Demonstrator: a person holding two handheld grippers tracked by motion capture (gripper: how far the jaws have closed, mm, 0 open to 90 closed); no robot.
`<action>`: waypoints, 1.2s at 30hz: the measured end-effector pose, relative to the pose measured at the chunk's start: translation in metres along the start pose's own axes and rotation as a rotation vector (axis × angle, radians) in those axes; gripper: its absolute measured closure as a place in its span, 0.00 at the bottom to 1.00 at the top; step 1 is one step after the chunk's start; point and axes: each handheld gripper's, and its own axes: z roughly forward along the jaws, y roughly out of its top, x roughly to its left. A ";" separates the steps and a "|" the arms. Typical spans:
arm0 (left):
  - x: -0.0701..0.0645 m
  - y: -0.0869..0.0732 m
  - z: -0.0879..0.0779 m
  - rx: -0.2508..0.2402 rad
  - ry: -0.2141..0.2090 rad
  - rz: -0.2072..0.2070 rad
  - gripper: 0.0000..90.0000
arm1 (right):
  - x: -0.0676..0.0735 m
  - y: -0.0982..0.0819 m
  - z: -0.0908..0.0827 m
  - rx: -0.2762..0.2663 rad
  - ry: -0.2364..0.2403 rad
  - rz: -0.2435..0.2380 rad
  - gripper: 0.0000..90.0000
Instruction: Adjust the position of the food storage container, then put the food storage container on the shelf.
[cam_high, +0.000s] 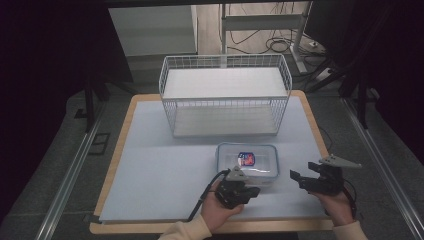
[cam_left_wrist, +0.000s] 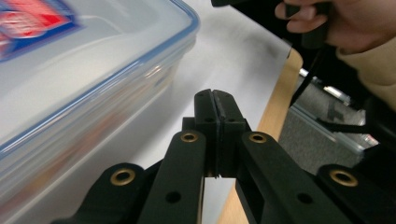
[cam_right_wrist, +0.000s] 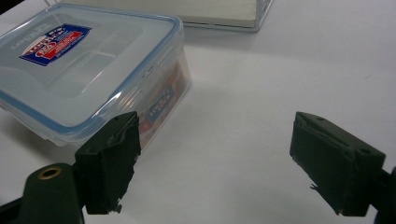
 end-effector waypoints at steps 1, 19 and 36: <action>0.006 -0.004 -0.016 -0.031 0.004 -0.022 0.99 | 0.000 0.000 0.000 0.003 0.001 -0.001 0.18; 0.069 -0.022 -0.094 -0.117 0.174 -0.194 0.41 | 0.007 0.000 0.004 0.007 0.065 -0.033 0.18; 0.094 -0.019 -0.095 -0.110 0.187 -0.247 0.26 | 0.010 0.009 0.004 0.000 0.126 -0.027 0.17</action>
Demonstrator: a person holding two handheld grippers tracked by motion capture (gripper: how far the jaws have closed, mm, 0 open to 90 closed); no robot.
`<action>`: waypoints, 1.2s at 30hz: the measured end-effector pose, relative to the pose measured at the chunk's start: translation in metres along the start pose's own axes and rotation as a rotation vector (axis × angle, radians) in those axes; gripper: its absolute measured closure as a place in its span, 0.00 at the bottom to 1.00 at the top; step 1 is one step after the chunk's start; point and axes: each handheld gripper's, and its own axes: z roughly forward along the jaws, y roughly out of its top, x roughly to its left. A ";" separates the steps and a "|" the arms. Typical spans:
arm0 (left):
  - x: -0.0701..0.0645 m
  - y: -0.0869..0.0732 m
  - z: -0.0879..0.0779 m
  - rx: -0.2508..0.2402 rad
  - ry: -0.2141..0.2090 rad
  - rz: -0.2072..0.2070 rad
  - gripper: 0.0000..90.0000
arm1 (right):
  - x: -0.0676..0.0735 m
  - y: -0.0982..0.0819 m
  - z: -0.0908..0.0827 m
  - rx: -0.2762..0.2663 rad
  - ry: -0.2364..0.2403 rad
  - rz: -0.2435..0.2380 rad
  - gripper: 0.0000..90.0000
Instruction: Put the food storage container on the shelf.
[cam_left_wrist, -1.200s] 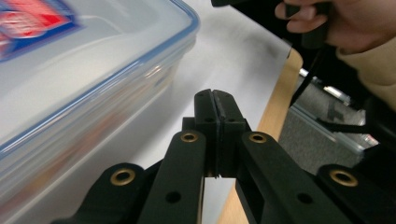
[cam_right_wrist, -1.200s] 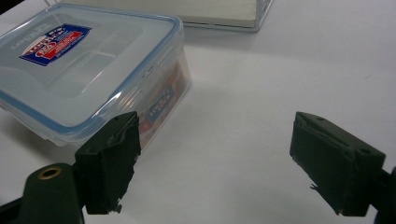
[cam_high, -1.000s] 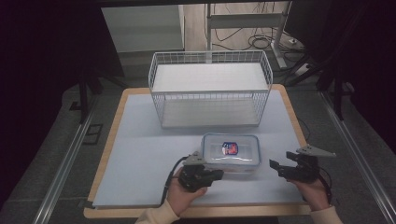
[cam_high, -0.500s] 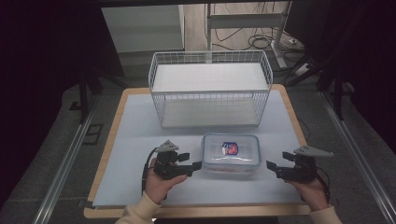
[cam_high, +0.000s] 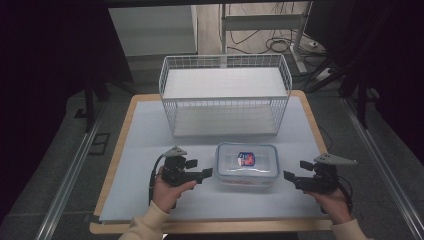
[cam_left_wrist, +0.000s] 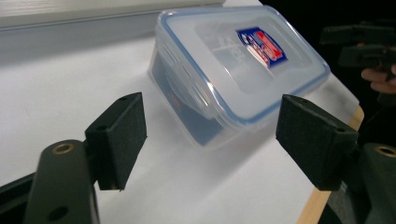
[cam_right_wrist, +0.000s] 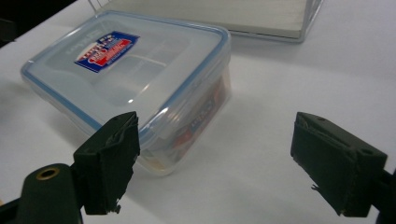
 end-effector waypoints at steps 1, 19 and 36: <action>0.000 0.000 0.000 0.000 0.000 0.000 0.25 | 0.000 0.000 0.000 0.000 0.000 0.000 0.17; 0.023 0.025 0.061 0.115 -0.160 -0.146 0.22 | 0.000 0.001 0.002 0.005 -0.020 -0.003 0.17; 0.027 0.015 0.077 0.168 -0.252 -0.254 0.25 | 0.003 0.010 0.007 0.020 -0.001 -0.002 0.16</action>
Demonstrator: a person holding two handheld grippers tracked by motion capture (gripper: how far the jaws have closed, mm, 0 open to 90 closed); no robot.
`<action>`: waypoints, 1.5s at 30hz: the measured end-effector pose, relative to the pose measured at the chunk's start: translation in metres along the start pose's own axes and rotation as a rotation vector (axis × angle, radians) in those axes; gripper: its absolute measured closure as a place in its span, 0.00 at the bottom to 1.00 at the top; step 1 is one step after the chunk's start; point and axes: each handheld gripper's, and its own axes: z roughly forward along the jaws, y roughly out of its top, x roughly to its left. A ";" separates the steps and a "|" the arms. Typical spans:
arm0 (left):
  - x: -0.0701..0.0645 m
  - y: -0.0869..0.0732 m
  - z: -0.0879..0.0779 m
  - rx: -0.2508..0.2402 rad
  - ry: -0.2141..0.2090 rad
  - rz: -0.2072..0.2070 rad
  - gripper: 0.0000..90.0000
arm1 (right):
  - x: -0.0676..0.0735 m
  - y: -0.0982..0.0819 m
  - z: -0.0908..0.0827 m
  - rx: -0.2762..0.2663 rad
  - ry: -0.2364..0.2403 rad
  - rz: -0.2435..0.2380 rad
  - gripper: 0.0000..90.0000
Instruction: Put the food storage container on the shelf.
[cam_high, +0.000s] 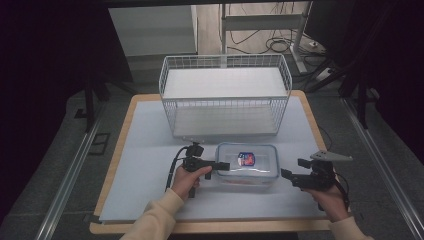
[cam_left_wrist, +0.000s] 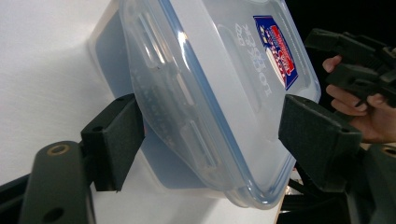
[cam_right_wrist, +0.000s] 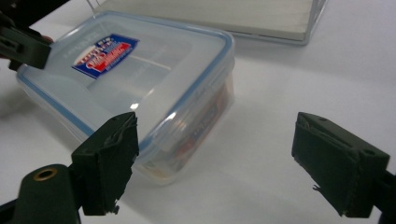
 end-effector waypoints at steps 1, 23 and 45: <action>0.000 0.000 -0.001 -0.008 0.001 0.001 0.26 | 0.000 0.002 0.000 0.001 0.010 0.006 0.16; 0.001 0.000 -0.002 -0.023 -0.002 0.009 0.30 | -0.011 0.028 0.059 0.237 0.249 0.242 0.21; -0.008 -0.012 -0.013 -0.076 0.006 0.065 0.41 | -0.016 0.017 0.040 0.172 0.319 0.315 0.47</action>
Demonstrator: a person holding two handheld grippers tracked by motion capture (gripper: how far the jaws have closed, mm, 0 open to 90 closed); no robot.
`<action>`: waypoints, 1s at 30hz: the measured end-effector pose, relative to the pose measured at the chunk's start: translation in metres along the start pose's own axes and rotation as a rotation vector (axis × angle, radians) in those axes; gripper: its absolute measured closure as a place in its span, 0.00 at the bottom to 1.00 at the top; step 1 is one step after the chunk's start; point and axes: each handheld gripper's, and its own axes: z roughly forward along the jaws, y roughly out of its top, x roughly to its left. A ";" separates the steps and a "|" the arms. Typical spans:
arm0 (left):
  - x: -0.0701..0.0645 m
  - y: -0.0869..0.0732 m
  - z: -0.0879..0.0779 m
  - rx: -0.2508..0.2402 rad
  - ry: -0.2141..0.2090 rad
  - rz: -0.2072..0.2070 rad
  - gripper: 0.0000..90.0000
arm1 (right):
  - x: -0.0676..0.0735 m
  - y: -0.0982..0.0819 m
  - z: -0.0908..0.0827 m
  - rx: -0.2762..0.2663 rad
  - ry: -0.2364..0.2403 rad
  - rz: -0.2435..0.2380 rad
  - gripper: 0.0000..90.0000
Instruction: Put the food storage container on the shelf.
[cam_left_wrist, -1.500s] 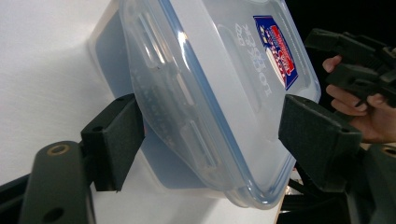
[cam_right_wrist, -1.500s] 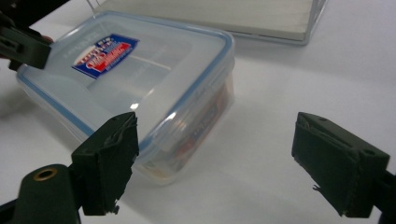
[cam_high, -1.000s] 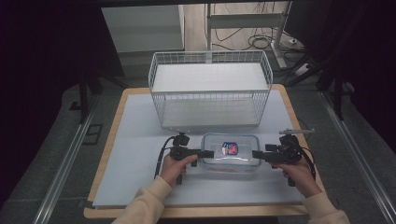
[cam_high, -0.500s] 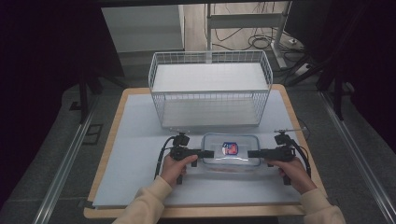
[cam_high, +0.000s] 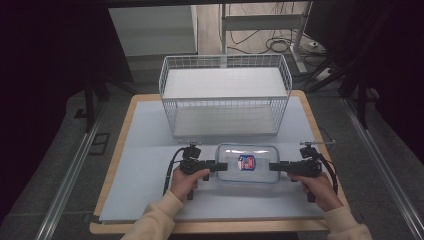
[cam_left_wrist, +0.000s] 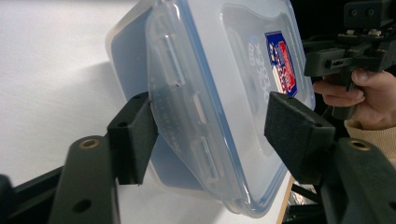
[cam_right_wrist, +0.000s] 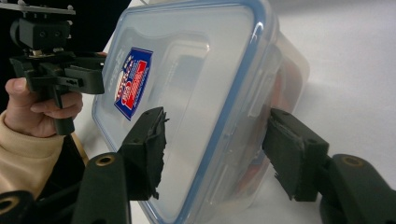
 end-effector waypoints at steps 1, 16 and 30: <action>-0.001 -0.001 -0.001 -0.005 -0.002 0.003 0.42 | 0.001 -0.002 -0.001 -0.009 0.000 -0.006 0.48; -0.015 -0.020 -0.013 -0.058 0.018 0.079 0.50 | 0.016 -0.019 -0.011 -0.080 -0.017 -0.070 0.54; -0.024 -0.026 -0.015 -0.093 0.041 0.105 0.52 | 0.025 -0.024 -0.015 -0.107 -0.045 -0.111 0.54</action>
